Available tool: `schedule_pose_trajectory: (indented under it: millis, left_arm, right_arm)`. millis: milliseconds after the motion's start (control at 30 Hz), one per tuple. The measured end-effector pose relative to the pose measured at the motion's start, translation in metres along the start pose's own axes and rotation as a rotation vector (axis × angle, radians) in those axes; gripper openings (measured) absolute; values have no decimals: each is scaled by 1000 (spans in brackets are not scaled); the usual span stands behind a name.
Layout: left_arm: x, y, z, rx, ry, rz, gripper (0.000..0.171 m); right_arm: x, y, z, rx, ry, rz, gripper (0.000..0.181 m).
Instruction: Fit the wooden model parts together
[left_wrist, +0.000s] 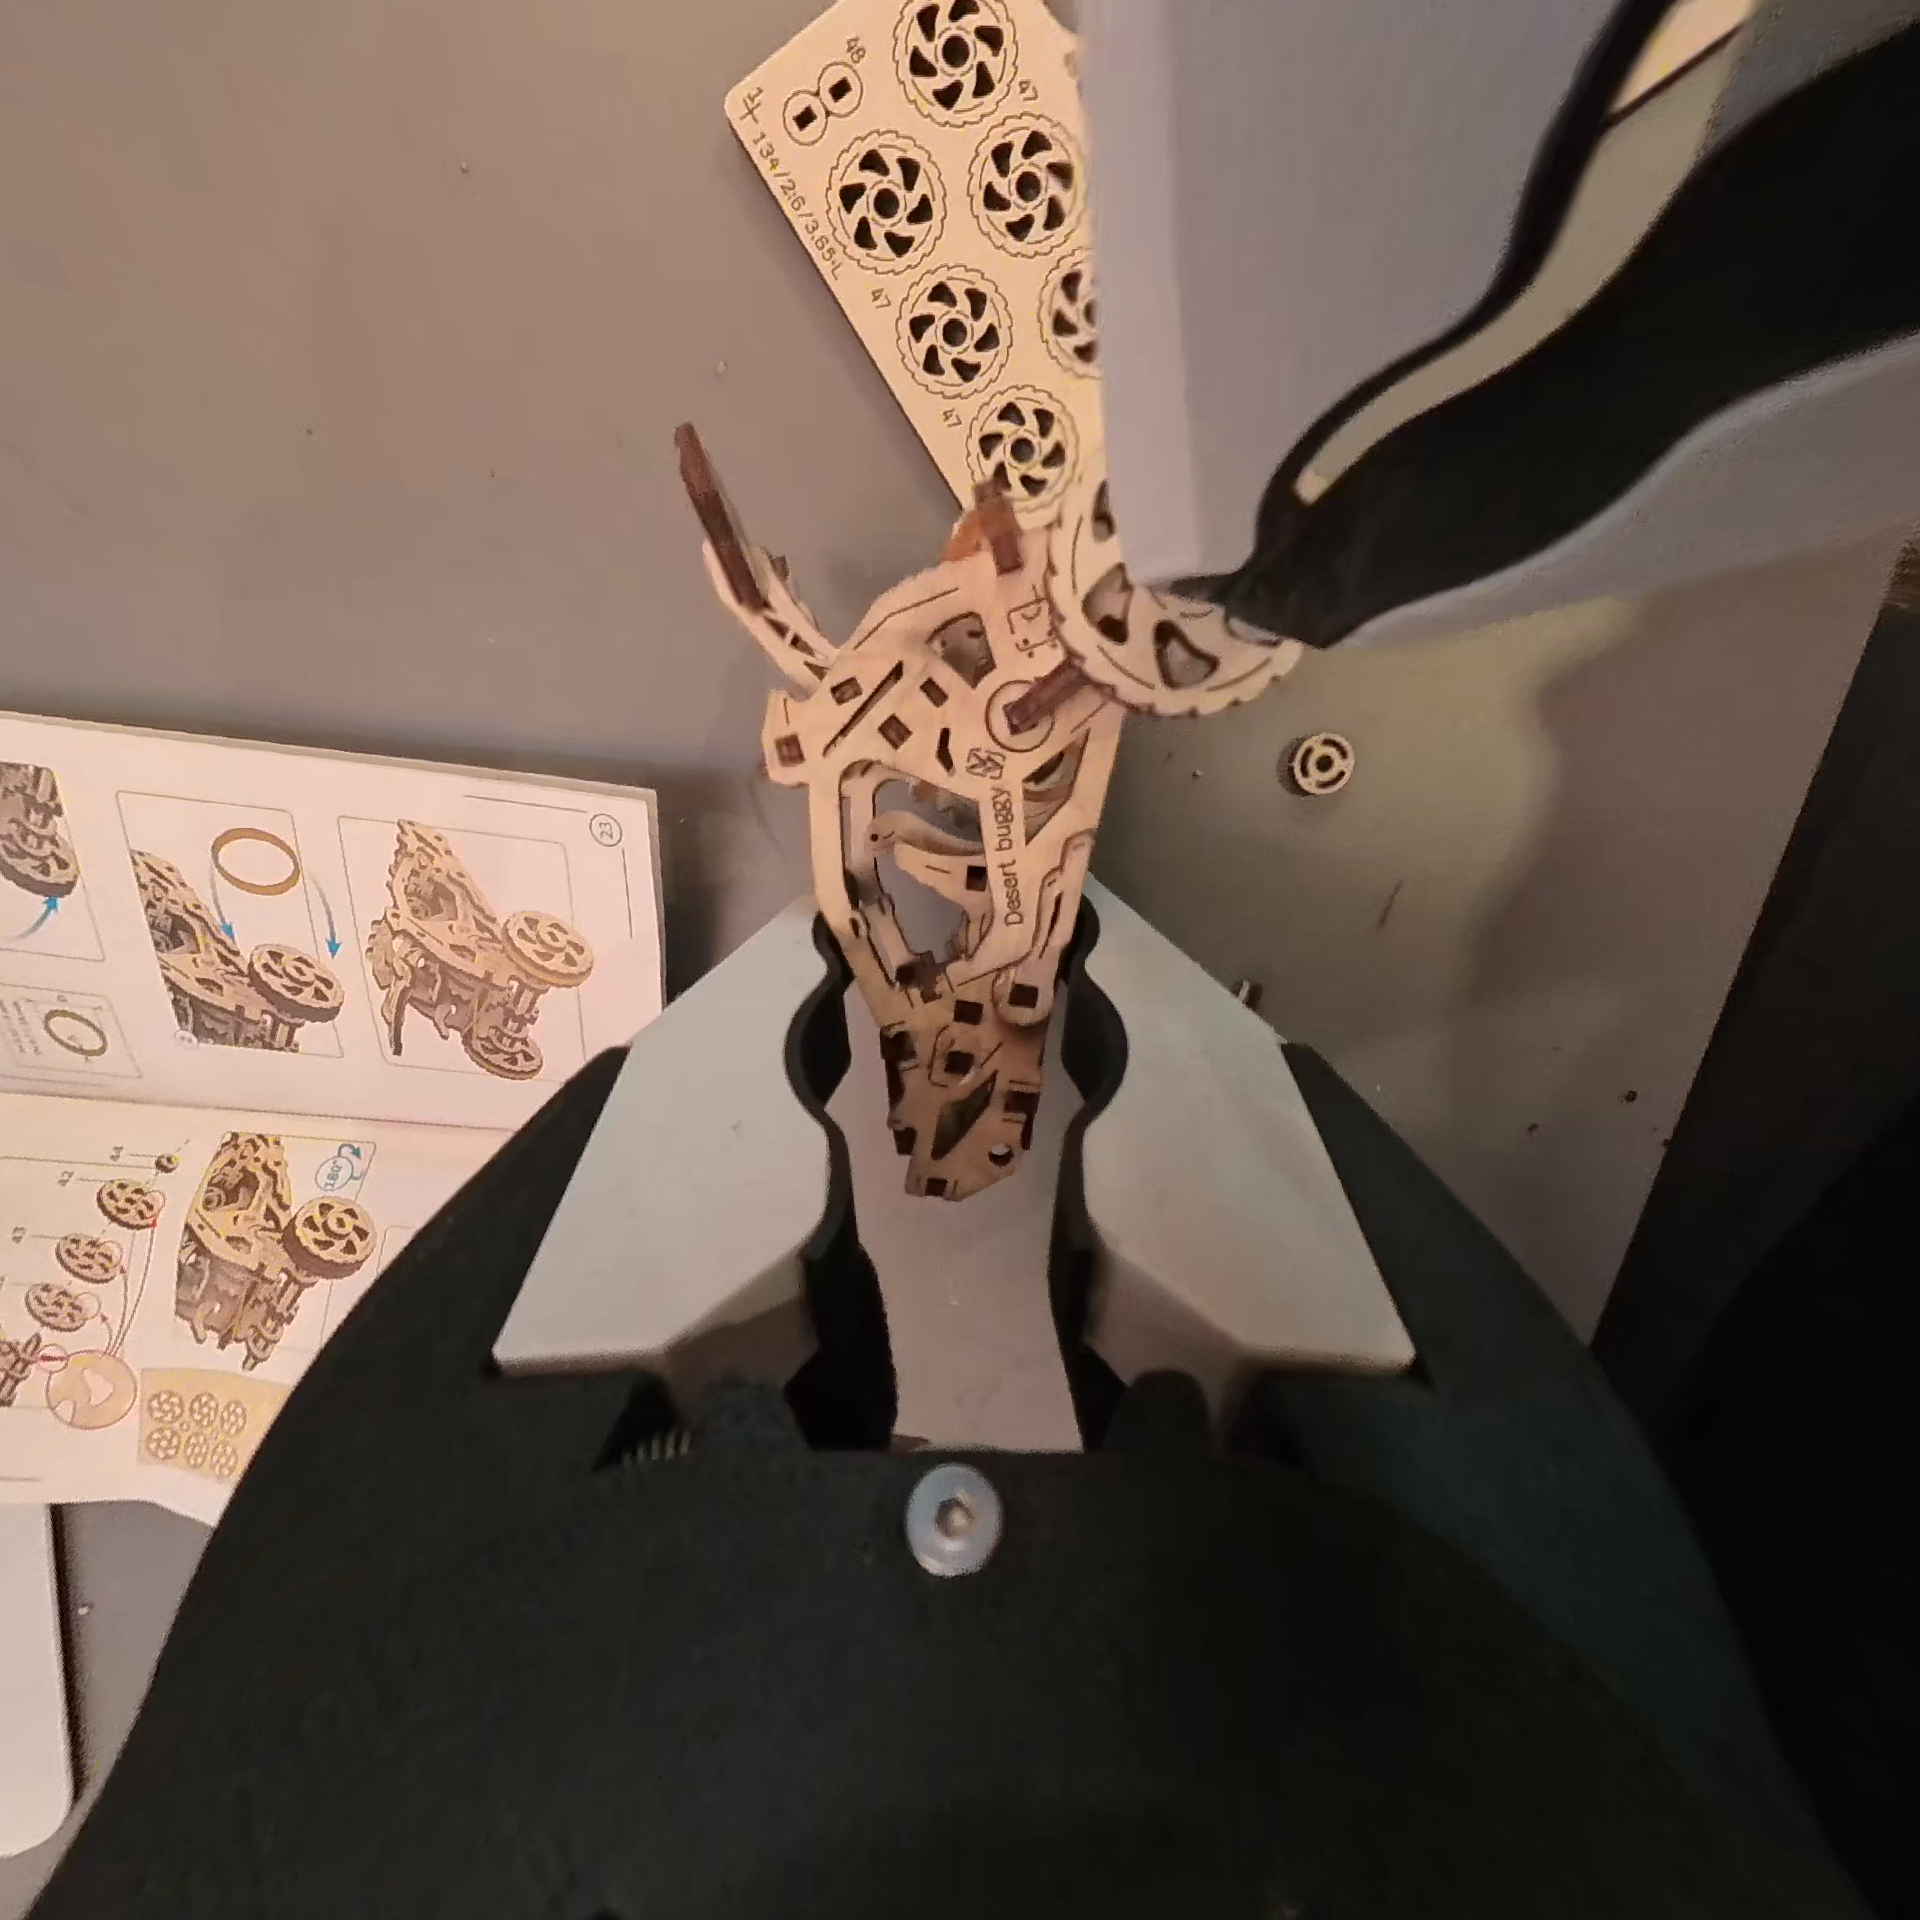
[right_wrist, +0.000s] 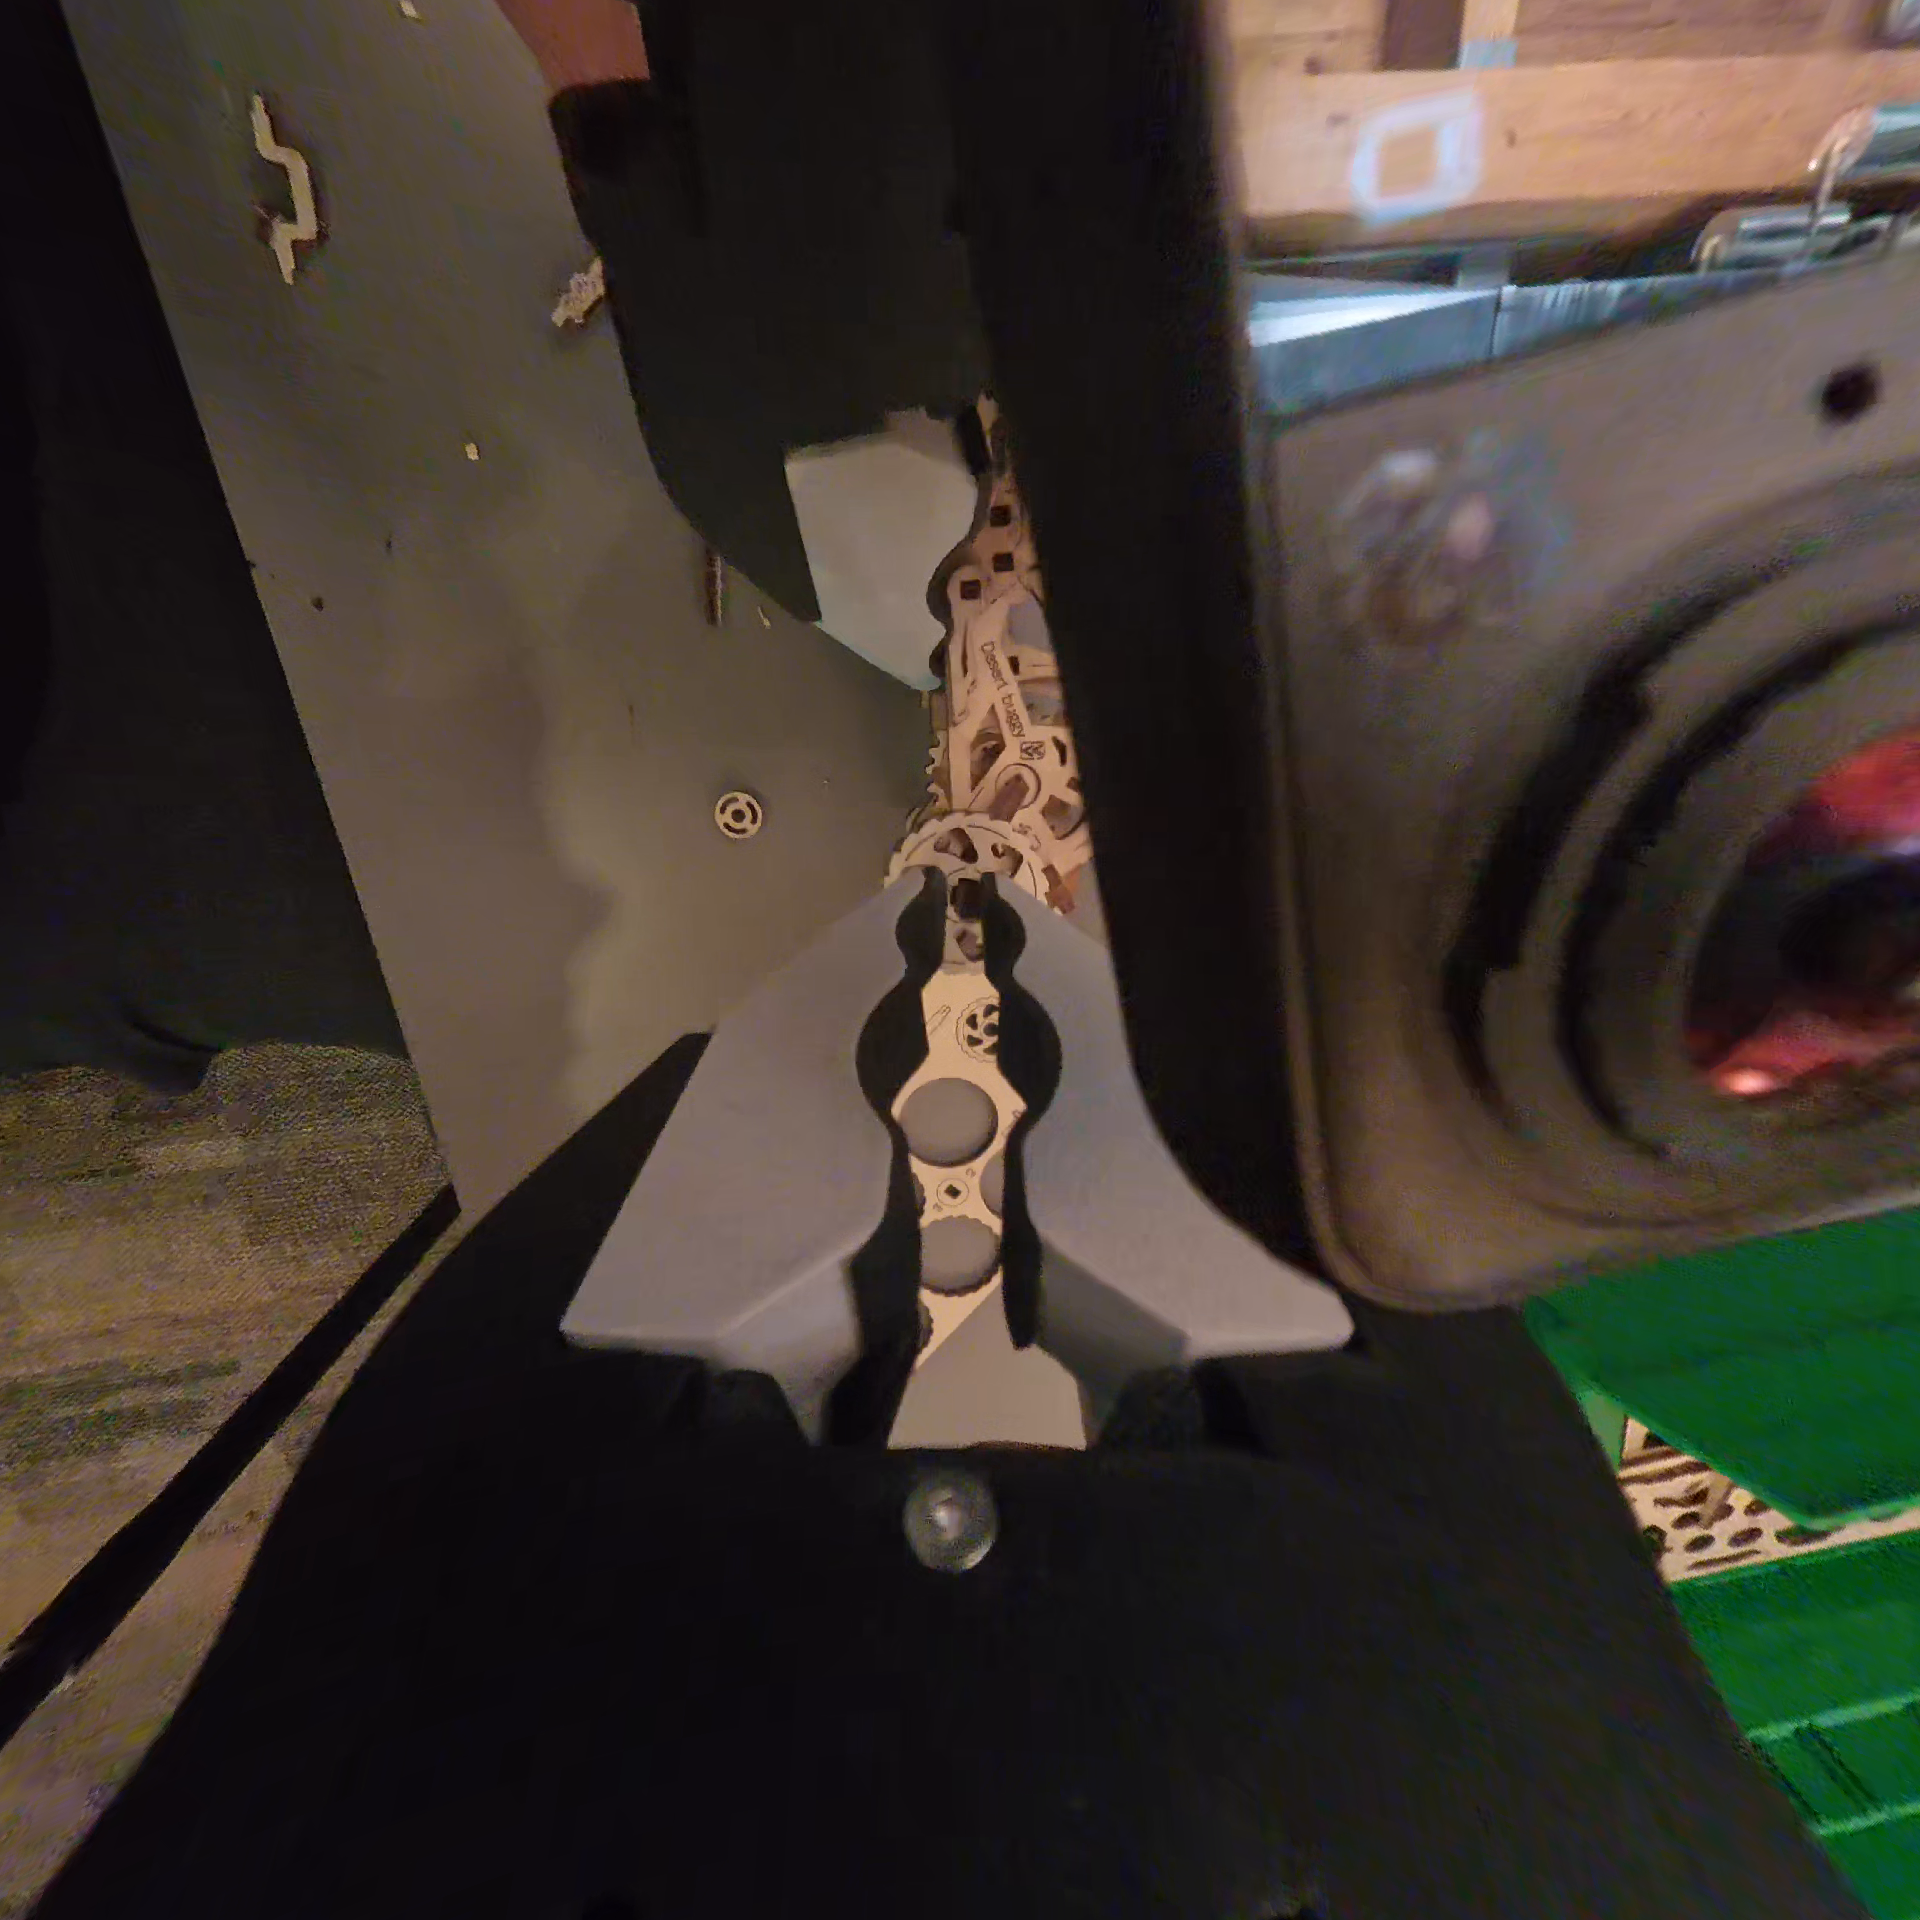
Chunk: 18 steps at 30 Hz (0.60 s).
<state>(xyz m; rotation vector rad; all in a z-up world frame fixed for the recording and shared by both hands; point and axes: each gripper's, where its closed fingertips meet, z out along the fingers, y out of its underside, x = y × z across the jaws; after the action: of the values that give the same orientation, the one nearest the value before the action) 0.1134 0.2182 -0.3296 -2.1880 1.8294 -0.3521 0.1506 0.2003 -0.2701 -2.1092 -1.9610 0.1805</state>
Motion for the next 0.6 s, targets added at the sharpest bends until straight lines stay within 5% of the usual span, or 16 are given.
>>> schedule_pose_trajectory:
  millis: [600]
  left_arm:
    - [-1,3,2,12,32,-16,35]
  right_arm:
    - [0,-4,0,36,-22,16,5]
